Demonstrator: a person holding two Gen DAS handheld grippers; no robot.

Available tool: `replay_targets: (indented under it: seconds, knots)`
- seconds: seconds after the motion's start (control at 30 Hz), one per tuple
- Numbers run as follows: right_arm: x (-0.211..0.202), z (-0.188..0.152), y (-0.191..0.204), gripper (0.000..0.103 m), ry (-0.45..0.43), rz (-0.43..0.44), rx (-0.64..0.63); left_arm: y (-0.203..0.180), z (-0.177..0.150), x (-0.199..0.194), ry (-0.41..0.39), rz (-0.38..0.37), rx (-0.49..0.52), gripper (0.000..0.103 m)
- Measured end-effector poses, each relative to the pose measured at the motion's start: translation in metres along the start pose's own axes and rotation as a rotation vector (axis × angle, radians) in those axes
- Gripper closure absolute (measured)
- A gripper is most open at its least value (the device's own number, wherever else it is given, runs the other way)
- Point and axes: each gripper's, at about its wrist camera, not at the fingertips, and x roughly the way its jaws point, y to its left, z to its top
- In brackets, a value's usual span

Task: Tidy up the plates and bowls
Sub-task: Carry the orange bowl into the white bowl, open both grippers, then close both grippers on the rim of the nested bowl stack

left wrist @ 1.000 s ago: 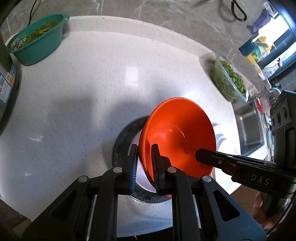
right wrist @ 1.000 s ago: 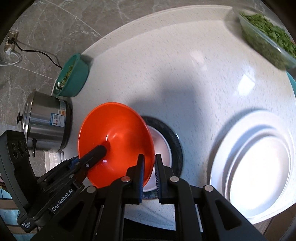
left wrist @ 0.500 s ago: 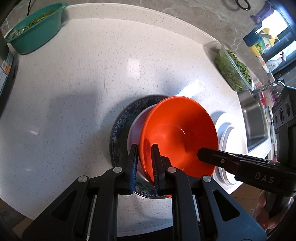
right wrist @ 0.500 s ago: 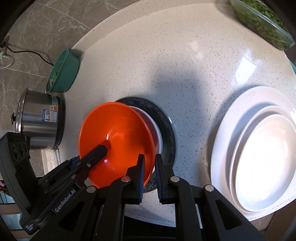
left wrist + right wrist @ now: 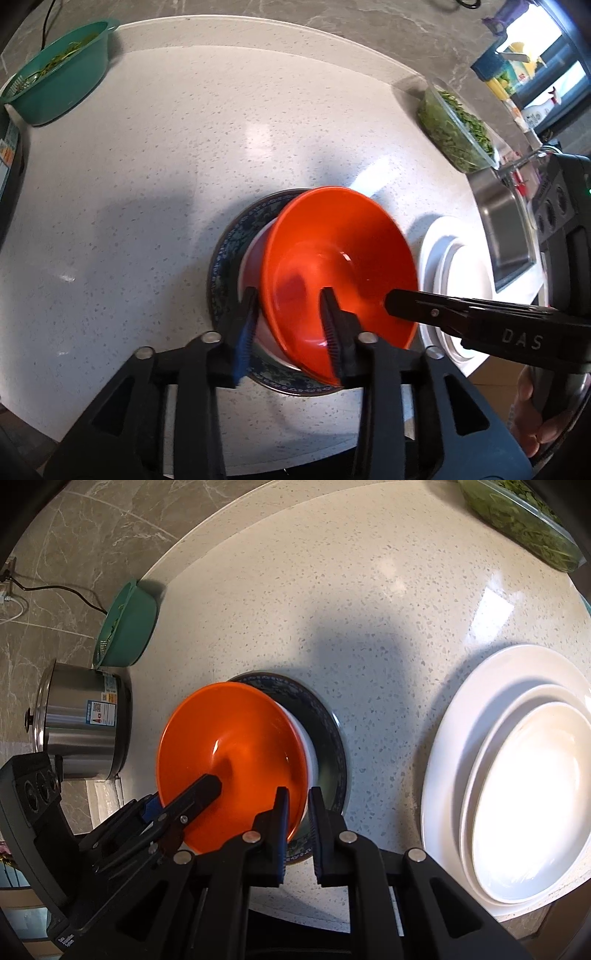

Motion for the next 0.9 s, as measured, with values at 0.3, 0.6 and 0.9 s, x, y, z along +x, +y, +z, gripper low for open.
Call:
replay_targets:
  seconds: [0.3, 0.6, 0.9]
  knots:
    - [-0.005, 0.003, -0.003, 0.091, -0.008, -0.013, -0.001, 0.004, 0.005, -0.020, -0.072, 0.056, 0.008, 0.044]
    - [-0.015, 0.004, -0.001, 0.086, -0.031, -0.047, -0.007, 0.034, 0.004, -0.036, -0.107, 0.066, -0.075, 0.044]
    - [-0.025, 0.007, -0.011, 0.061, -0.073, -0.088, 0.009, 0.080, 0.002, -0.033, -0.080, 0.097, -0.194, 0.044]
